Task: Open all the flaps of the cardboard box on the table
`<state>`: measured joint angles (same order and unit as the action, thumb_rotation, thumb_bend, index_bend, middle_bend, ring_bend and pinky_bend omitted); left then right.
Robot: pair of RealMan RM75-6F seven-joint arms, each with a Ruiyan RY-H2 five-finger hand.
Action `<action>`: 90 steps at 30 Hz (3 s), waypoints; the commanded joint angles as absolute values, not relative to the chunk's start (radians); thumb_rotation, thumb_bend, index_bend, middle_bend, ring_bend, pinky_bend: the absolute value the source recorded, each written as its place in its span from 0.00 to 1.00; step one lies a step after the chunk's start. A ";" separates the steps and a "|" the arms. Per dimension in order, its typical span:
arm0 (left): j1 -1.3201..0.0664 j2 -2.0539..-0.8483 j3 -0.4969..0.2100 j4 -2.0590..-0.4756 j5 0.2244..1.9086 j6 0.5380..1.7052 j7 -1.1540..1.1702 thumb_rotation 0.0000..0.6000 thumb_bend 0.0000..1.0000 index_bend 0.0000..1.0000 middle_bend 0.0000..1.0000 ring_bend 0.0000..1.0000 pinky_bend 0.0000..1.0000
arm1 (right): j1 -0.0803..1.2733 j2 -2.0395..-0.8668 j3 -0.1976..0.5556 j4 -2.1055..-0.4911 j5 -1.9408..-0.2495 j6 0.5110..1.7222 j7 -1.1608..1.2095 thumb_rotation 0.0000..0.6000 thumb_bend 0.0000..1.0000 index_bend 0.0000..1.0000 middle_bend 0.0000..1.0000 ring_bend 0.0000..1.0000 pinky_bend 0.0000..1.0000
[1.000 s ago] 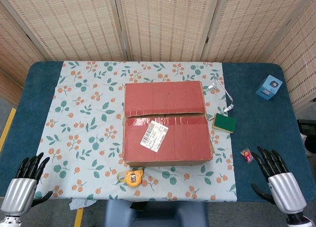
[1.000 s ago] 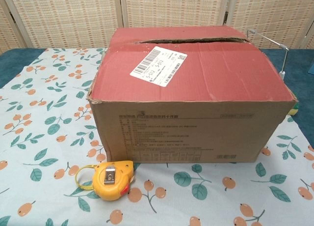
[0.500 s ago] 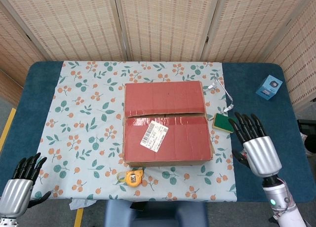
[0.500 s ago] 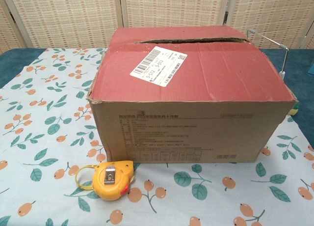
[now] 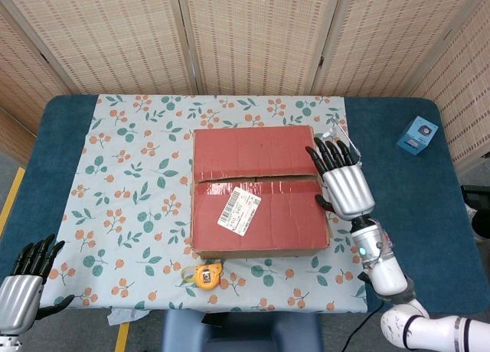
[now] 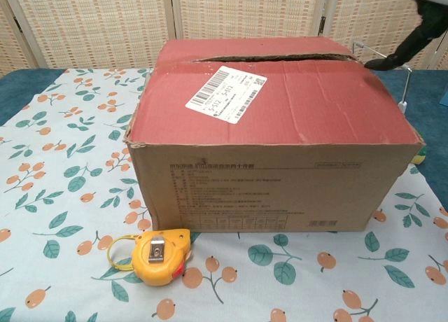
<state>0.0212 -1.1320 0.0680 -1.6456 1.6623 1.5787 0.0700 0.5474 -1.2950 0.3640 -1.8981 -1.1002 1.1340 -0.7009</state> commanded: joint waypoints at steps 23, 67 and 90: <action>0.006 -1.097 0.056 -1.605 1.621 1.551 -0.089 1.00 0.17 0.00 0.00 0.00 0.00 | 0.838 -1.459 0.438 -1.591 -0.840 1.046 -0.689 1.00 0.28 0.05 0.00 0.00 0.00; -0.009 -1.106 0.008 -1.562 1.458 1.455 -0.125 1.00 0.17 0.00 0.00 0.00 0.00 | 1.090 -1.312 0.487 -1.182 -0.537 0.630 -0.387 1.00 0.28 0.05 0.00 0.00 0.00; -0.046 -1.146 -0.008 -1.567 1.425 1.398 0.002 1.00 0.17 0.00 0.00 0.00 0.00 | 0.507 -0.851 0.603 -1.870 -1.075 0.460 0.536 1.00 0.28 0.14 0.04 0.13 0.10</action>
